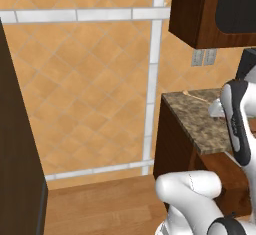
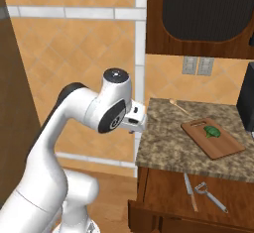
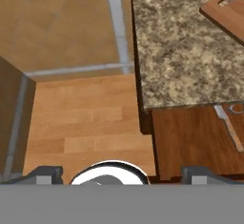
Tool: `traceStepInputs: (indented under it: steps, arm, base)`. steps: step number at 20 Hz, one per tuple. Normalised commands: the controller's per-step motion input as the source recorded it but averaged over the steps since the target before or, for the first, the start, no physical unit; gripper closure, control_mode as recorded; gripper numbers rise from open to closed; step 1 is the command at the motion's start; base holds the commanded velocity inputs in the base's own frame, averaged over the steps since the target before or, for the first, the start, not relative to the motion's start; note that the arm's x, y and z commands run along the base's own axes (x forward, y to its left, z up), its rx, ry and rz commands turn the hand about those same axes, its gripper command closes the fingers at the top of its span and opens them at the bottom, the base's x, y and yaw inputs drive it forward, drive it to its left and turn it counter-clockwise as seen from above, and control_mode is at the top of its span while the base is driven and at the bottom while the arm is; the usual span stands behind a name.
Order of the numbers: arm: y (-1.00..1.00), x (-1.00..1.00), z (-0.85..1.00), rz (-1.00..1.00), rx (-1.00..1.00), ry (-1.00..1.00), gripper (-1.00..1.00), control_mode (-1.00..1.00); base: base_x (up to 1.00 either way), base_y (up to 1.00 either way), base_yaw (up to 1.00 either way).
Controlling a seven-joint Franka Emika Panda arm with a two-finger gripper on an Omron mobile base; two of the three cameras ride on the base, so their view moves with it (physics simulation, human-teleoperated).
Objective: Place the appropriate cutting tool for cutting the broccoli skin on the cutting board.
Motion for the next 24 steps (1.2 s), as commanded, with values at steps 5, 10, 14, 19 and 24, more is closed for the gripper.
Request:
traceStepInputs:
  steps: [5,10,14,19,24]
  arm:
    - [-1.00,-0.43,-0.54,-0.11,0.09,0.14,-1.00,-1.00]
    - [-1.00,-0.14,-0.53,-0.09,0.05,0.20,-1.00,-1.00]
    - [-0.97,0.01,-0.70,-0.03,0.01,0.21,-1.00,-1.00]
    - [-0.36,0.08,-0.65,0.00,-0.01,0.14,-1.00,-1.00]
    - [-0.13,0.38,-0.57,0.01,0.00,0.11,-1.00,-1.00]
  base:
    - [0.00,0.00,0.00]
    - [0.00,0.00,0.00]
    - [0.00,0.00,0.00]
    - [0.00,0.00,0.00]
    - [0.00,0.00,0.00]
